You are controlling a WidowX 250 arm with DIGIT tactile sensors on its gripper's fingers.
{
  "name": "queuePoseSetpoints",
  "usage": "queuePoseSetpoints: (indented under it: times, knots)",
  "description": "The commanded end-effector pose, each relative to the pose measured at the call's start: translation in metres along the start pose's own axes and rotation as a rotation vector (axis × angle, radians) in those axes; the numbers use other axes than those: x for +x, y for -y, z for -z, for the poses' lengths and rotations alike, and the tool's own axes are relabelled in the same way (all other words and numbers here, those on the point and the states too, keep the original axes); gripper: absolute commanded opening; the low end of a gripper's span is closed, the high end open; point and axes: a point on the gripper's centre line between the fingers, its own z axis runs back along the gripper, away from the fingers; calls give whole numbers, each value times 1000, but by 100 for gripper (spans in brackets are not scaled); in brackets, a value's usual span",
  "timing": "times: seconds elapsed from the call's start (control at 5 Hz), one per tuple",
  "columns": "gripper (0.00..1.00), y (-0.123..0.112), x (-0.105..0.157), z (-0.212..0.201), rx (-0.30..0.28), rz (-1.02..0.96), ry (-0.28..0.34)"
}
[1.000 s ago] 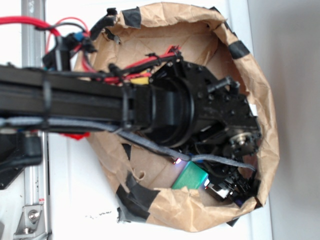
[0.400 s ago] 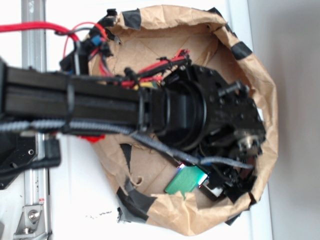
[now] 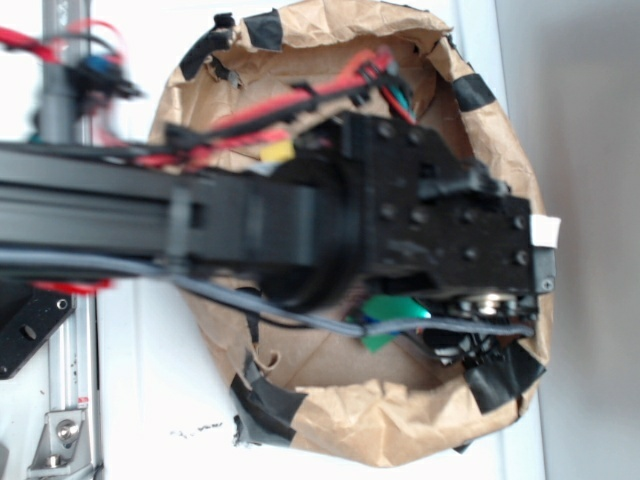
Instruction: Grab the green block.
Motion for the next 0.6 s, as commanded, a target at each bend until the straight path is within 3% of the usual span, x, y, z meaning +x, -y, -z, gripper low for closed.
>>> queuePoseSetpoints:
  times: [0.0, 0.2, 0.4]
  knots:
    - [0, -34, -13, -76, 51, 458, 245]
    - [0, -33, -25, -82, 95, 553, 261]
    - [0, -33, -22, -83, 124, 515, 230]
